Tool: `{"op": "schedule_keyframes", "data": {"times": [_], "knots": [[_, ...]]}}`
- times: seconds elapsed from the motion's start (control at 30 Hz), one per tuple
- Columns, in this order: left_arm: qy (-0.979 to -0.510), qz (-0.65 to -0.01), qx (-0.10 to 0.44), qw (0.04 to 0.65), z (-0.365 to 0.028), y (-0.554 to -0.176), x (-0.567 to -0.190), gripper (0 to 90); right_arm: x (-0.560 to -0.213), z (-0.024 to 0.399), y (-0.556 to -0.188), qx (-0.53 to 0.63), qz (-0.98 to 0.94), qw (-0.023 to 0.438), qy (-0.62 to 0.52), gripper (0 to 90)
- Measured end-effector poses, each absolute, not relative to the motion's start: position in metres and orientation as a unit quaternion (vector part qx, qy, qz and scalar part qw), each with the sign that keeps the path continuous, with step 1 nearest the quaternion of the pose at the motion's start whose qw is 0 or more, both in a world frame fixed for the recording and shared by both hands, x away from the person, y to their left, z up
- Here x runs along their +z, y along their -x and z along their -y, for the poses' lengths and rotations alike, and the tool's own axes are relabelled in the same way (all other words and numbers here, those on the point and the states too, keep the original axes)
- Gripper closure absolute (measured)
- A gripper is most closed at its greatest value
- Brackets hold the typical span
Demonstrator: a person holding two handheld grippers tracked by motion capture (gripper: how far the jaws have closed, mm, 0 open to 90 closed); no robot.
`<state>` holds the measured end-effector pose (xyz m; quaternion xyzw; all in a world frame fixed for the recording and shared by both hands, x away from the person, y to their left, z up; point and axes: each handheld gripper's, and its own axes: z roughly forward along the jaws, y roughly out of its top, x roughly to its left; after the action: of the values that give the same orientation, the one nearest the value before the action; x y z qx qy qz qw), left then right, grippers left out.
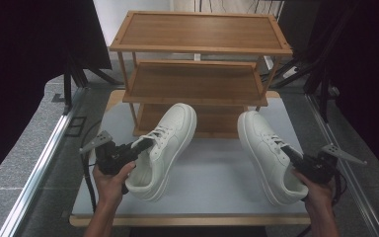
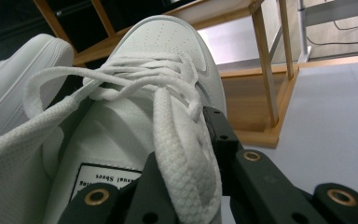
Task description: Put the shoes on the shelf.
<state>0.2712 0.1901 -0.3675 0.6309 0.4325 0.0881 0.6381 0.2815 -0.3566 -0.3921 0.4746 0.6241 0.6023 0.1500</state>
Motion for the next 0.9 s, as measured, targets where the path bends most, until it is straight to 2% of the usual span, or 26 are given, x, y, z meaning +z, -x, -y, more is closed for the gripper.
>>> {"op": "schedule_keyframes", "data": {"times": [0.47, 0.9], "knots": [[-0.621, -0.426, 0.088, 0.652, -0.195, -0.279, -0.350, 82.5, -0.362, 0.338, -0.290, 0.634, -0.599, 0.153, -0.465, 84.2], [-0.621, -0.422, 0.091, 0.654, -0.188, -0.298, -0.338, 82.4, -0.341, 0.322, -0.314, 0.629, -0.594, 0.160, -0.476, 84.1]]}}
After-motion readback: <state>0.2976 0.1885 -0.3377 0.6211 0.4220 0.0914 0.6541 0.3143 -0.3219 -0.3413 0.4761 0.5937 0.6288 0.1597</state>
